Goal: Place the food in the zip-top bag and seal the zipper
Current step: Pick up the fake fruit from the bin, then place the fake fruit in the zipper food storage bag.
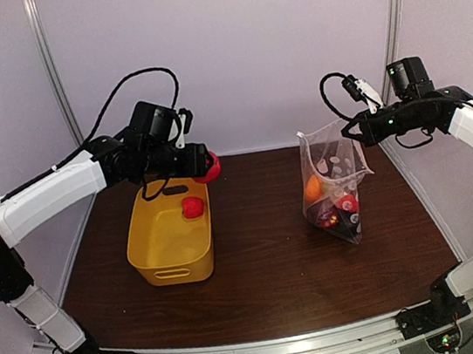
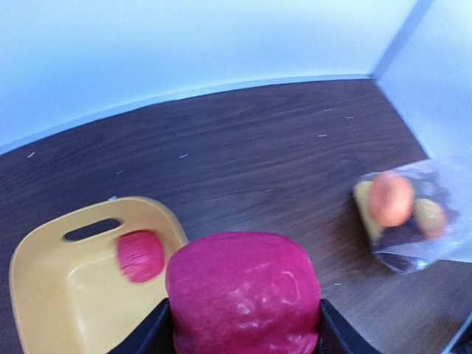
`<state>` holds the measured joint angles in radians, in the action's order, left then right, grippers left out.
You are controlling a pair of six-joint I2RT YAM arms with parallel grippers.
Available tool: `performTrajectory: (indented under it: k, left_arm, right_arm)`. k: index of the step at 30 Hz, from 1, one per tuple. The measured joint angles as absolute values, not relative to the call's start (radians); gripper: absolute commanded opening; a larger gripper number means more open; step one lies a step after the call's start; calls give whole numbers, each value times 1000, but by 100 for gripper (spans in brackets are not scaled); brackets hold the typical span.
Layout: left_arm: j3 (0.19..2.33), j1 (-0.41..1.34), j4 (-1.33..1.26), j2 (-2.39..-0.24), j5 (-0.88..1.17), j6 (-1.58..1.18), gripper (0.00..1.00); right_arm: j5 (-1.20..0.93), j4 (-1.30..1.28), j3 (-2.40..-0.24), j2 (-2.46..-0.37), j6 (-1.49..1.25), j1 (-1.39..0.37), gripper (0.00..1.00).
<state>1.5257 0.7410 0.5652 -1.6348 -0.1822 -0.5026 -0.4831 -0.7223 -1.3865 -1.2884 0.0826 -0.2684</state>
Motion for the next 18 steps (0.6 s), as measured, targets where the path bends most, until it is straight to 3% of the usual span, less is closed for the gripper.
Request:
performTrajectory:
  k: [10,18]
  left_arm:
    - [1561,953,193,-1677,180,-496,50]
    - [1732,1026,27,-1835,305,-496,51]
  right_arm:
    - [-492,-723,-1386,-1291,82,-268,0]
    - [-493,-723,-1386,-1293,80,-268,0]
